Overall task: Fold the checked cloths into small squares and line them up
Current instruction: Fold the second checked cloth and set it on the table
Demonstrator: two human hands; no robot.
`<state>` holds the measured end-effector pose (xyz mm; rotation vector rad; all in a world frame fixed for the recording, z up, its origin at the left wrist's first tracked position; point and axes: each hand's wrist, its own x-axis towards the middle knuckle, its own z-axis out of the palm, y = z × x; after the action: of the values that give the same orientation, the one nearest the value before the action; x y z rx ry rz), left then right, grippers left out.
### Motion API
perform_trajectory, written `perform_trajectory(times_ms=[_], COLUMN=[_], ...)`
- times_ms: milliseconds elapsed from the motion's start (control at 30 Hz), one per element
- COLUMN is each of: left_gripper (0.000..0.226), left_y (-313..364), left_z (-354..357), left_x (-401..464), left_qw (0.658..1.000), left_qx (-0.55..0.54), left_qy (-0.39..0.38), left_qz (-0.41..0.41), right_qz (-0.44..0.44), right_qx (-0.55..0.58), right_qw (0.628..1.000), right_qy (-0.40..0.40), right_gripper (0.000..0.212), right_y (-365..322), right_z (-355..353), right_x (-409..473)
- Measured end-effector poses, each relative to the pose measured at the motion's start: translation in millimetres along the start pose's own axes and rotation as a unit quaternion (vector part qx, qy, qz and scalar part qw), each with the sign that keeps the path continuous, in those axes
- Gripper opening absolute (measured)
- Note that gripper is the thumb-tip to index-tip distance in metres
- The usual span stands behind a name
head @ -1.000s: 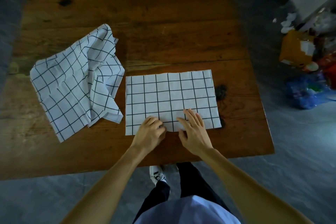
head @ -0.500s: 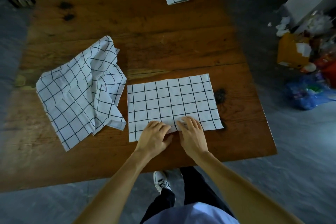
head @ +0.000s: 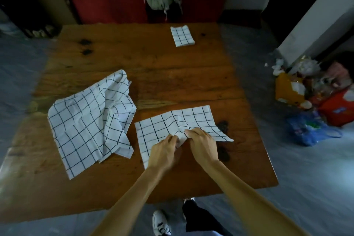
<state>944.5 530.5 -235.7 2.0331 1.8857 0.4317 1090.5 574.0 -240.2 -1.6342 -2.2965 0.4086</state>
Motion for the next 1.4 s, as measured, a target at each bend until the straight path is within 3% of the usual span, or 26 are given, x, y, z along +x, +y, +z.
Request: perform_trajectory(times_ms=[100, 167, 300, 400, 533, 800, 967, 1267, 1400], left_gripper=[0.036, 0.038, 0.032, 0.049, 0.059, 0.022, 0.02, 0.021, 0.038], left_y=[9.4, 10.2, -2.3, -7.4, -7.0, 2.2, 3.7, 23.1, 49.8], left_z=[-21.9, -35.4, -57.2, -68.3, -72.4, -70.3, -77.8, -90.6, -91.4], left_x=[4.2, 6.0, 17.4, 29.7, 41.9, 41.4, 41.1, 35.7, 38.4], left_qw=[0.998, 0.994, 0.99, 0.99, 0.989, 0.982, 0.978, 0.989, 0.992], left_qx=[-0.057, -0.099, -0.082, -0.044, 0.009, -0.013, -0.008, -0.015, -0.043], left_qy=[-0.012, 0.029, 0.116, 0.126, 0.075, 0.082, 0.111, 0.104, 0.089], left_qz=[-0.031, -0.035, -0.021, 0.042, 0.128, 0.173, 0.176, 0.108, 0.084], right_qz=[-0.006, -0.011, -0.003, 0.003, 0.004, 0.007, -0.014, 0.011, -0.016], right_qx=[0.039, 0.084, 0.15, 0.173, 0.181, 0.205, 0.183, 0.296, 0.288], right_qw=[0.999, 0.996, 0.989, 0.985, 0.983, 0.978, 0.982, 0.955, 0.957], right_qy=[0.031, 0.038, 0.016, 0.014, 0.024, 0.032, 0.03, -0.005, -0.038], right_gripper=[0.038, 0.042, 0.051, 0.057, 0.063, 0.045, 0.031, 0.029, 0.038], right_y=[-10.6, -16.4, -24.9, -29.9, -37.7, -33.4, -9.2, 30.8, 31.9], right_z=[-21.9, -38.9, -73.1, -93.3, -110.8, -131.9, -140.6, -168.7, -173.3], right_x=[15.9, 25.1, 35.9, 32.7, 19.7, 6.4, 5.7, 16.6, 23.9])
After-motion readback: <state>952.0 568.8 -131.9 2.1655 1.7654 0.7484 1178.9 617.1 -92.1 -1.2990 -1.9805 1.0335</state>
